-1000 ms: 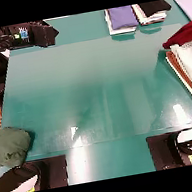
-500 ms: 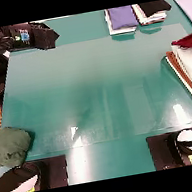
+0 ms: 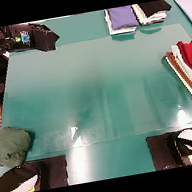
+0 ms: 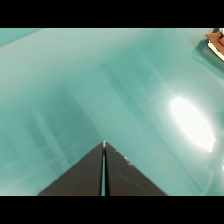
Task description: Fold the shirts.
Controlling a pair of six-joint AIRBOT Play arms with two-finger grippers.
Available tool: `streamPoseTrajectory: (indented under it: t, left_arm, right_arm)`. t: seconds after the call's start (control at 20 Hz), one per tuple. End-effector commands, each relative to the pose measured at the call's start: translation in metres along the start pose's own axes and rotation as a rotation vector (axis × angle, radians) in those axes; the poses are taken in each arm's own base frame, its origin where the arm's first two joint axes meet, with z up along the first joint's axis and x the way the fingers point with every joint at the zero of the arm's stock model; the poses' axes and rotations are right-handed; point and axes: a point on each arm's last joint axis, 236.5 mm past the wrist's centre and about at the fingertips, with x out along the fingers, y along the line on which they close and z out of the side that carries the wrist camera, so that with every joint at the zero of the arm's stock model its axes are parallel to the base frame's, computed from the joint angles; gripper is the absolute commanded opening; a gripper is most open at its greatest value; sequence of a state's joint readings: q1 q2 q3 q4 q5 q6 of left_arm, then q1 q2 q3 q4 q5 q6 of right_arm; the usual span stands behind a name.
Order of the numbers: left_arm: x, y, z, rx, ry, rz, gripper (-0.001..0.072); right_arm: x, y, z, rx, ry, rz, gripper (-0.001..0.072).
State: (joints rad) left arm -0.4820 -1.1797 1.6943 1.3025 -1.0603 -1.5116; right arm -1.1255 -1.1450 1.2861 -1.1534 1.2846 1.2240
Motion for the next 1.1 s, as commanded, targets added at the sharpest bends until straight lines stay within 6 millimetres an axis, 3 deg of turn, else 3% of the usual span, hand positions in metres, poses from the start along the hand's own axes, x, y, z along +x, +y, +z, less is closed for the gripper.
streamPoseTrajectory:
  t: [0.0,0.1,0.2,0.25,0.35,0.45,0.55,0.7,0.75,0.9,1.05]
  left_arm:
    - [0.0,0.0,-0.001,0.002,0.004,-0.001,0.0022]
    - [0.0,0.0,-0.001,0.001,0.004,-0.002,0.0022]
    - [0.0,0.0,-0.001,0.001,0.002,-0.002,0.0022]
    - [0.0,0.0,0.0,0.001,0.0,-0.002,0.0022]
    - [0.0,0.0,0.001,0.0,-0.004,-0.002,0.0023]
    - [0.0,0.0,0.001,0.001,-0.003,-0.001,0.0023]
    - [0.0,0.0,0.001,0.001,-0.004,-0.001,0.0023]
    - [0.0,0.001,0.0,0.0,0.0,0.001,0.0023]
    - [0.0,0.001,-0.001,0.0,0.004,0.002,0.0023]
    - [0.0,0.001,-0.002,0.0,0.007,0.001,0.0023]
    - [0.0,0.001,0.005,-0.001,-0.019,0.002,0.0023]
  right_arm:
    - [0.005,-0.034,-0.03,0.097,0.049,-0.027,0.0487]
    - [-0.008,-0.045,-0.023,0.126,0.022,-0.04,0.0487]
    - [-0.021,-0.028,0.004,0.127,-0.065,0.021,0.0486]
    - [-0.027,-0.006,0.021,0.124,-0.12,0.093,0.0486]
    - [-0.039,0.061,0.053,0.083,-0.21,0.283,0.0485]
    - [-0.046,0.141,0.054,-0.017,-0.192,0.457,0.0484]
    - [-0.043,0.221,0.025,-0.164,-0.1,0.586,0.048]
    - [-0.046,0.33,-0.051,-0.383,0.056,0.763,0.0472]
    - [-0.049,0.357,-0.076,-0.449,0.09,0.804,0.0472]
    - [-0.061,0.415,-0.144,-0.677,0.132,0.852,0.0325]
    - [-0.071,0.444,-0.194,-0.864,0.133,0.861,0.0276]
